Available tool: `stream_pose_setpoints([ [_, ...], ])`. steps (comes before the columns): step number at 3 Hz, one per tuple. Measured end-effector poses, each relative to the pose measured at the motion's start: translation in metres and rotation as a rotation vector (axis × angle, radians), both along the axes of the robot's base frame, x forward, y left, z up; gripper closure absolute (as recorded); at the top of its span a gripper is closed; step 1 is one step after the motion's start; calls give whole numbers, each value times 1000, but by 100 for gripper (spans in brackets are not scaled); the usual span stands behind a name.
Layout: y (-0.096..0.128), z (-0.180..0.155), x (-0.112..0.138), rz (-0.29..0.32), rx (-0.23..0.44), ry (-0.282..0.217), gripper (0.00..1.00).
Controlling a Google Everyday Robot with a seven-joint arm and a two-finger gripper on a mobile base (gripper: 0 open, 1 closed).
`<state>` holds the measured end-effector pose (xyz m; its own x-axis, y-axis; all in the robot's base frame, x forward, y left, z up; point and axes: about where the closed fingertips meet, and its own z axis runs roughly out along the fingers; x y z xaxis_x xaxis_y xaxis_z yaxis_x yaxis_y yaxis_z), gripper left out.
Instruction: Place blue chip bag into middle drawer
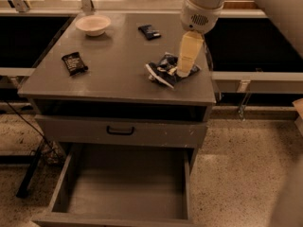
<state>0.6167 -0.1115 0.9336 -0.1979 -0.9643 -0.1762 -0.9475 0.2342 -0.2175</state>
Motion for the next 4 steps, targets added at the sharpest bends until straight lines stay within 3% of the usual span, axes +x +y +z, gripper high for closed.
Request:
stream_pose_setpoints([
  [1, 12, -7, 47, -24, -6, -22, 0],
  [2, 12, -7, 47, -23, -5, -22, 0],
  [4, 17, -33, 45, -5, 38, 48, 0],
])
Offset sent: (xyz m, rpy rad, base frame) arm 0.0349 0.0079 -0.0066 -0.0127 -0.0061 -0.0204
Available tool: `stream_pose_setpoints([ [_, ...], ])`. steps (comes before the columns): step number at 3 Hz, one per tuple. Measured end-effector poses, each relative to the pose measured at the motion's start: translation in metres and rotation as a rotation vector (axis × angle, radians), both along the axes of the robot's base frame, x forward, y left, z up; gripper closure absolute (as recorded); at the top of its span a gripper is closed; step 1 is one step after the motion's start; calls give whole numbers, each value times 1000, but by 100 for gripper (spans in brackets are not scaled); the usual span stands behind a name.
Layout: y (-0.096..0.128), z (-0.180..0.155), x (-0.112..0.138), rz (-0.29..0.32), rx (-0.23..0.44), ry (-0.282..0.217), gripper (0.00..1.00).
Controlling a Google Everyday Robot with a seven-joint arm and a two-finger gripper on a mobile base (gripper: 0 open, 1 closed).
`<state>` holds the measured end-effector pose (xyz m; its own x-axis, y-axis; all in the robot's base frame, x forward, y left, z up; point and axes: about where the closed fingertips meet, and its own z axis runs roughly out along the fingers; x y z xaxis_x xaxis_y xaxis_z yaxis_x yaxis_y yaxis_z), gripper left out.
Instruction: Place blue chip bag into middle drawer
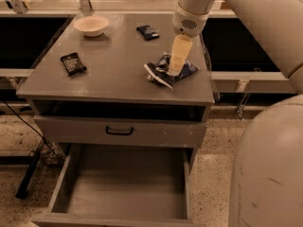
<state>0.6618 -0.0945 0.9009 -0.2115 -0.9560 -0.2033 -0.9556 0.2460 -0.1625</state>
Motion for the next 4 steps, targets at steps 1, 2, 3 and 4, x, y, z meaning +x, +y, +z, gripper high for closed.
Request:
stream_pose_setpoints([
  [1, 3, -10, -5, 12, 21, 32, 0],
  [2, 6, -20, -10, 26, 37, 61, 0],
  [3, 16, -40, -14, 48, 50, 87, 0],
  [4, 23, -62, -8, 61, 39, 127, 0],
])
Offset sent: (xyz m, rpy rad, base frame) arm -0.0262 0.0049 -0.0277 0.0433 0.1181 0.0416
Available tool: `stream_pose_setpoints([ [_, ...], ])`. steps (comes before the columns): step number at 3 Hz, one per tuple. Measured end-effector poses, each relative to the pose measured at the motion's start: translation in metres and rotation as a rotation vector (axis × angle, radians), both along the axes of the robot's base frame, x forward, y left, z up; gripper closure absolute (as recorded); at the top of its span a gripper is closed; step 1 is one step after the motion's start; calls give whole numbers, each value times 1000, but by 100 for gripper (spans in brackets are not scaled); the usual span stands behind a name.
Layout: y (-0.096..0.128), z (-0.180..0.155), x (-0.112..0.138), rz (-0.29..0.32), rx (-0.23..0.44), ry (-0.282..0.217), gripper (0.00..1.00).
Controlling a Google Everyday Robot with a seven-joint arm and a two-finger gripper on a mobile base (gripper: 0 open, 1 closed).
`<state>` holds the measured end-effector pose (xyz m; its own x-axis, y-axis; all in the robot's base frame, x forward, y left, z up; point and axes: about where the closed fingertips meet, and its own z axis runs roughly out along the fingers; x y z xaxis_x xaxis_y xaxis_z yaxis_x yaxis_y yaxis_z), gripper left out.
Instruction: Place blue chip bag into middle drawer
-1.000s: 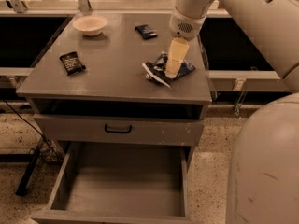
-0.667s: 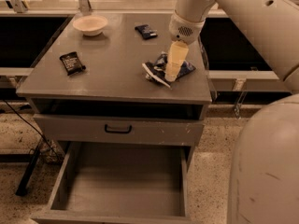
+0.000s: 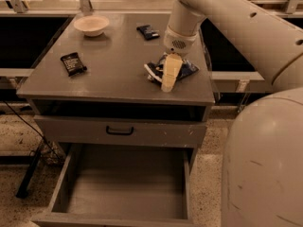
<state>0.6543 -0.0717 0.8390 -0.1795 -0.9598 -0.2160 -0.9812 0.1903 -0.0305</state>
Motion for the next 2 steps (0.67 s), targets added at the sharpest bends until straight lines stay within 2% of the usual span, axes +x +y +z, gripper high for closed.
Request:
stream_pose_setpoints([
  [1, 0, 0, 0, 0, 0, 0, 0],
  [2, 0, 0, 0, 0, 0, 0, 18],
])
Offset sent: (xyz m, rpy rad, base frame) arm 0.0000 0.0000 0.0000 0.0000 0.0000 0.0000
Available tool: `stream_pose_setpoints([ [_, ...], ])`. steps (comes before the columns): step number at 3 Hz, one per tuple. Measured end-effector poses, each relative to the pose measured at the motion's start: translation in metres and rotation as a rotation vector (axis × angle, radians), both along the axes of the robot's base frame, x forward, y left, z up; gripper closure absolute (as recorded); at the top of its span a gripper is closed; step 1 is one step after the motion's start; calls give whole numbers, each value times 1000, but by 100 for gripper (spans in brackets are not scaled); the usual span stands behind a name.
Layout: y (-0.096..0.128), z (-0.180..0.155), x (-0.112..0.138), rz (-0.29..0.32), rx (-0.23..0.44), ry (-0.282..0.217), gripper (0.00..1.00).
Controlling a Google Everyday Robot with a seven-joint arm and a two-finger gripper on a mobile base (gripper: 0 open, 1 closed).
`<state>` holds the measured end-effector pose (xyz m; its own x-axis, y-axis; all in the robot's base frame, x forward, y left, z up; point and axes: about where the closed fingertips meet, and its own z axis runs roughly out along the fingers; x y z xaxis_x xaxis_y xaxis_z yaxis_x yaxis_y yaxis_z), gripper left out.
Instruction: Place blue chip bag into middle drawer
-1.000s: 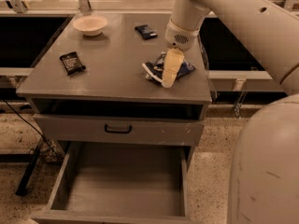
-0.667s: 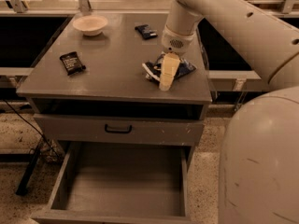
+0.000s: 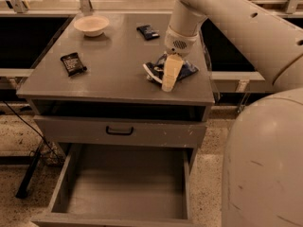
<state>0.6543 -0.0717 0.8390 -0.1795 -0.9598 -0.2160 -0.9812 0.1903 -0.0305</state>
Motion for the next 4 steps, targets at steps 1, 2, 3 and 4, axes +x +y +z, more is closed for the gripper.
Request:
stream_pose_setpoints([
  [1, 0, 0, 0, 0, 0, 0, 47],
  [2, 0, 0, 0, 0, 0, 0, 72],
  [3, 0, 0, 0, 0, 0, 0, 95],
  [4, 0, 0, 0, 0, 0, 0, 100],
])
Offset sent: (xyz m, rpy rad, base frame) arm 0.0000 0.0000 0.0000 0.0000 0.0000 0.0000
